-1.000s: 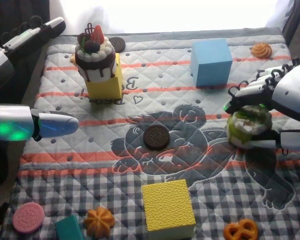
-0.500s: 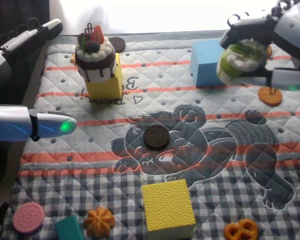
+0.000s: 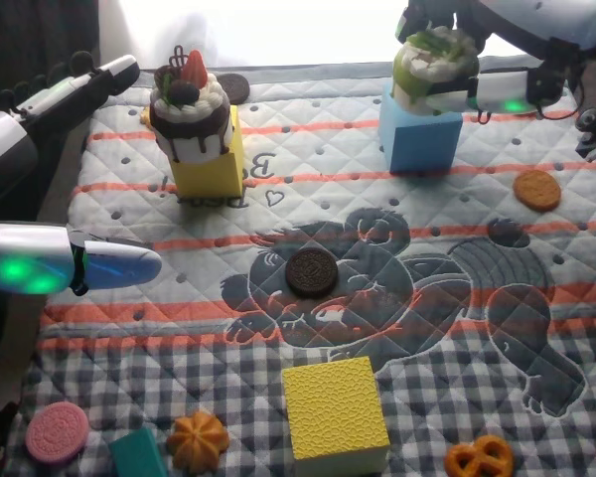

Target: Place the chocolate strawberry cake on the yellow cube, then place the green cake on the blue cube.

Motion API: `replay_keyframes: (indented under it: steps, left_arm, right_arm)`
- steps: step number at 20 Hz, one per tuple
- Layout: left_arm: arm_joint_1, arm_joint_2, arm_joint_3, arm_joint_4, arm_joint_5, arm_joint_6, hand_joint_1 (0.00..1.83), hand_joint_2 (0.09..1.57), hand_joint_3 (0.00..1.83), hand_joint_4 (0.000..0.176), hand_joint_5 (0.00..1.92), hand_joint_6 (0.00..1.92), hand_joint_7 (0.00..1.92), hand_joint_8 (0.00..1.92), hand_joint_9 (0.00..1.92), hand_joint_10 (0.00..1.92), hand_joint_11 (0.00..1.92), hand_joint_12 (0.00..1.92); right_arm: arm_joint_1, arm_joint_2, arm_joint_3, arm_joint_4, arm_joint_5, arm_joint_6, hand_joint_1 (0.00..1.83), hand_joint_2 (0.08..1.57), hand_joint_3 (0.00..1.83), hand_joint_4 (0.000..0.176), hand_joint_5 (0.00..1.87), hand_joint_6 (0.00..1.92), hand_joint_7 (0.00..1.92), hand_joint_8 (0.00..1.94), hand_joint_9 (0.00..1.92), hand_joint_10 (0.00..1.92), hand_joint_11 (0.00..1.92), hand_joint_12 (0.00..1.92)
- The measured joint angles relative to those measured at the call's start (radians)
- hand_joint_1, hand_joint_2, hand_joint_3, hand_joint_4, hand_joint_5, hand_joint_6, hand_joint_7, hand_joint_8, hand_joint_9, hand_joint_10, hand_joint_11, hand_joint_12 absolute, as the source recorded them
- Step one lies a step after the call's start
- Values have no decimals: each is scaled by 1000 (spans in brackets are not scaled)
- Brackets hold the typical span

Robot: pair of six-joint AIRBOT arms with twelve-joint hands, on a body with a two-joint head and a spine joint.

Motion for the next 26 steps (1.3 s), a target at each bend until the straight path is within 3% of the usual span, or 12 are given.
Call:
replay_keyframes:
  steps: [6, 8, 9, 10, 11, 13, 15, 16, 17, 19, 23, 26]
  left_arm:
    - [-2, -7, 6, 9, 9, -3, 806, 731, 0, 176, 2, 1, 0, 0, 0, 0, 0, 0]
    - [-2, -9, 9, 10, 11, -14, 756, 752, 6, 176, 1, 0, 0, 0, 0, 0, 0, 0]
    - [-2, -12, 11, 7, 12, -16, 756, 760, 9, 176, 9, 3, 0, 0, 0, 0, 0, 0]
    - [-2, -11, 11, 8, 14, -16, 742, 775, 13, 176, 30, 10, 0, 0, 0, 0, 6, 2]
    - [-2, -13, 11, 9, 14, -16, 735, 780, 13, 176, 37, 11, 0, 0, 0, 0, 10, 5]
    - [-2, -13, 11, 11, 14, -19, 761, 783, 9, 176, 62, 16, 0, 0, 0, 0, 8, 4]
    - [-2, -13, 11, 9, 14, -23, 789, 771, 1, 176, 88, 16, 0, 0, 0, 0, 25, 12]
    - [-2, -13, 11, 9, 14, -23, 769, 782, 5, 176, 96, 15, 0, 0, 0, 0, 25, 13]
    - [-2, -13, 11, 9, 14, -23, 769, 782, 5, 176, 96, 15, 0, 0, 0, 0, 25, 13]
    - [-2, -13, 11, 10, 13, -23, 753, 792, 7, 176, 79, 5, 0, 0, 0, 0, 17, 11]
    - [-2, -13, 11, 10, 13, -23, 763, 799, 6, 176, 65, 0, 0, 0, 0, 0, 26, 17]
    - [-2, -13, 11, 10, 13, -23, 747, 816, 8, 176, 43, 0, 0, 0, 0, 0, 23, 20]
  right_arm:
    - [3, -36, 41, 1, -66, -3, 1374, 1096, 0, 0, 866, 1095, 1041, 841, 1047, 1039, 937, 1110]
    - [3, -38, 50, 3, -69, -3, 1244, 1114, 0, 0, 886, 1080, 1090, 875, 1169, 833, 1040, 1286]
    - [3, -39, 51, 5, -73, -3, 1241, 1114, 0, 0, 883, 1080, 1098, 869, 1160, 820, 1003, 1311]
    - [4, -39, 51, 4, -75, -3, 1350, 1095, 7, 0, 888, 1001, 1066, 818, 1062, 1091, 911, 1294]
    - [6, -39, 51, 4, -82, -6, 1368, 1101, 0, 0, 881, 1027, 1060, 808, 1006, 1167, 816, 1283]
    - [7, -43, 51, 4, -85, -11, 1361, 1127, 2, 0, 844, 1084, 999, 934, 910, 1251, 692, 1303]
    - [7, -45, 50, 4, -86, -11, 1209, 1165, 1, 0, 845, 1079, 913, 1207, 758, 942, 587, 1477]
    - [7, -45, 49, 5, -86, -13, 1159, 1093, 0, 0, 746, 509, 704, 812, 689, 998, 526, 1600]
    - [7, -45, 48, 5, -86, -13, 1159, 1093, 0, 0, 746, 509, 704, 812, 689, 998, 526, 1600]
    - [7, -45, 46, 5, -86, -13, 1141, 1055, 0, 0, 799, 67, 739, 388, 636, 869, 461, 1486]
    - [7, -44, 42, 8, -85, -13, 1079, 1057, 0, 0, 744, 0, 761, 104, 556, 754, 314, 1449]
    - [7, -43, 39, 8, -85, -14, 1040, 1056, 0, 26, 716, 0, 743, 15, 582, 511, 281, 1341]
